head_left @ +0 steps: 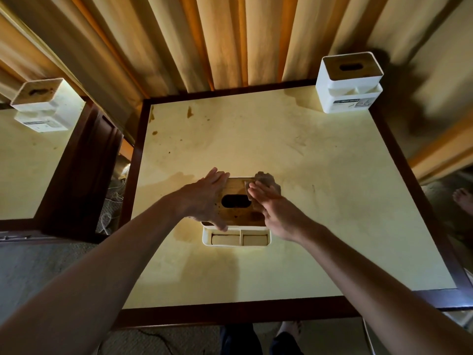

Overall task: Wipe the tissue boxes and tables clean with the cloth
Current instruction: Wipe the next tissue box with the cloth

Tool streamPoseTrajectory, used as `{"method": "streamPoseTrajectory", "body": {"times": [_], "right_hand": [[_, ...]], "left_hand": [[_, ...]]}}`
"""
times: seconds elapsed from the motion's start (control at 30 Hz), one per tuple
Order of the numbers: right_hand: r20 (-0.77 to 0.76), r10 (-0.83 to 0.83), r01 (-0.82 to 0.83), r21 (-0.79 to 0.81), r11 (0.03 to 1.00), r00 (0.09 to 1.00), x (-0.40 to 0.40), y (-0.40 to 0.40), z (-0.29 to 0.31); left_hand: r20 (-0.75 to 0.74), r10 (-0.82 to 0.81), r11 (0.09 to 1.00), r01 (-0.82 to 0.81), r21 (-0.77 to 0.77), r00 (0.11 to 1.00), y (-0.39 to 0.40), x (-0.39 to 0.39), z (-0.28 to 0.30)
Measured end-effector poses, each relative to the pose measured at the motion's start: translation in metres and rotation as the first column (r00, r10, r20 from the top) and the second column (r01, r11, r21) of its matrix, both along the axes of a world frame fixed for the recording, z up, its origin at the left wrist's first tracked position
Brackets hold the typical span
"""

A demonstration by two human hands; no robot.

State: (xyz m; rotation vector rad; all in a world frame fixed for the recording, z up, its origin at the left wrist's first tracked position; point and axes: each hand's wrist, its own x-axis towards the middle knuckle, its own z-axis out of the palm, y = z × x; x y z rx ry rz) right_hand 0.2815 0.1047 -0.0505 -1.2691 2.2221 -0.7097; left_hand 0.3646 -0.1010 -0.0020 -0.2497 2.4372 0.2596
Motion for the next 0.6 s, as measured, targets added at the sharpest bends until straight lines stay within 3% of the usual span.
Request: {"method": "streamPoseTrajectory", "body": {"times": [0.13,0.3,0.47,0.6], "right_hand": [[0.052,0.005,-0.005,0.004,1.000,0.999,-0.009,-0.001,0.002],[0.210,-0.138,0.179,-0.193,0.965,0.968,-0.007,0.016,0.016],[0.180,-0.425,0.457,-0.211,0.864,0.887,-0.020,0.035,0.036],[0.168,-0.470,0.497,-0.191,0.847,0.866,-0.031,0.042,0.041]], "left_hand": [[0.000,-0.018,1.000,0.018,-0.020,1.000,0.000,0.000,0.000],[-0.020,-0.037,0.995,0.035,-0.089,0.999,-0.002,0.001,-0.004],[-0.191,0.188,0.969,-0.214,-0.123,0.963,0.016,0.008,-0.006],[-0.251,0.385,0.882,-0.434,-0.184,0.888,0.036,0.013,-0.007]]}}
